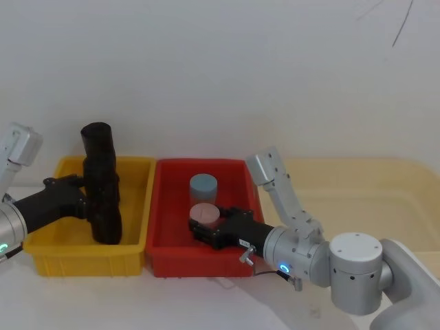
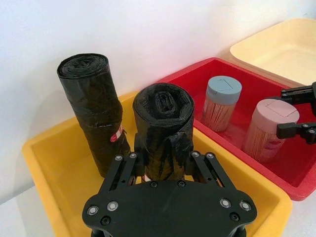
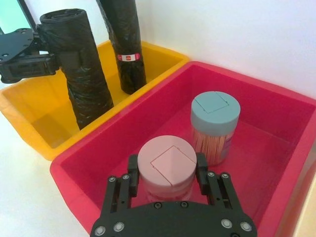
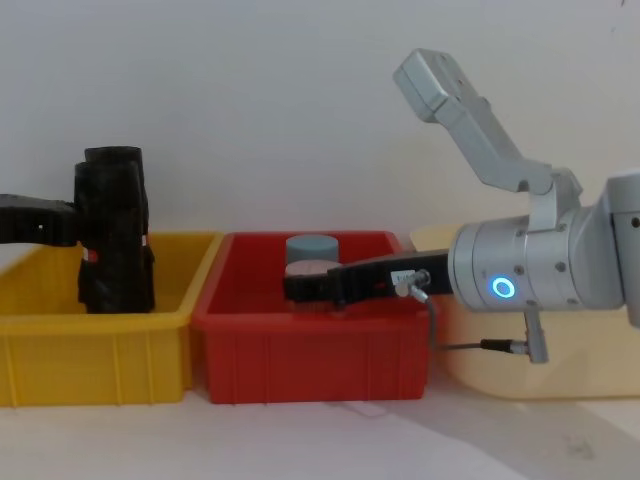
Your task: Pick up the garbage bag with the one hand and transfer it to the other hand.
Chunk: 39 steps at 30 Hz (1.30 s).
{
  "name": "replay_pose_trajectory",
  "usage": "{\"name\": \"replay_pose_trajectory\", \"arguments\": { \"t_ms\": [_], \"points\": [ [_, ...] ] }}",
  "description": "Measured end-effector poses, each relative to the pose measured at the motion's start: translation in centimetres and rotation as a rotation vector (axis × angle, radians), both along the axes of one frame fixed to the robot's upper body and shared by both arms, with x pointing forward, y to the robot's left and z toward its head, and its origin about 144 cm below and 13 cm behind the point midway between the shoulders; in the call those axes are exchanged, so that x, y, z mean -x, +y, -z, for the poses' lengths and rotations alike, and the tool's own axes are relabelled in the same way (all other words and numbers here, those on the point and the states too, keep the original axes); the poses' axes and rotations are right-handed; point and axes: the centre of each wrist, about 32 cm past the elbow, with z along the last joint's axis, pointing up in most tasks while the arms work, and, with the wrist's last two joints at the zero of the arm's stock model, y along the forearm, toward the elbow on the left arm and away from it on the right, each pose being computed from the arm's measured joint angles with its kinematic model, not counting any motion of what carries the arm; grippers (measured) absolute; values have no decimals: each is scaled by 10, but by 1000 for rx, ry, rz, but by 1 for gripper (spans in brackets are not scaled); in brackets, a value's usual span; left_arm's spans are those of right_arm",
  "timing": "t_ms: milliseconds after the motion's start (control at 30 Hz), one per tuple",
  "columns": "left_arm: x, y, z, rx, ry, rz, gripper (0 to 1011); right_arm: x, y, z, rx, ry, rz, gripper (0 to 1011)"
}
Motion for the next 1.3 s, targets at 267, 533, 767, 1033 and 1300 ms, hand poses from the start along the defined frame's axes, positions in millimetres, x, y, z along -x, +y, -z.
{"name": "replay_pose_trajectory", "arguments": {
  "t_ms": [267,533,767,1033,1300],
  "points": [
    [0,0,0,0,0,0,378,0,0,0,1,0,0,664],
    [0,0,0,0,0,0,364,0,0,0,1,1,-1,664],
    [0,0,0,0,0,0,363,0,0,0,1,2,-1,664],
    [0,0,0,0,0,0,364,0,0,0,1,2,-1,664],
    [0,0,0,0,0,0,363,0,0,0,1,2,-1,664]
  ]
}}
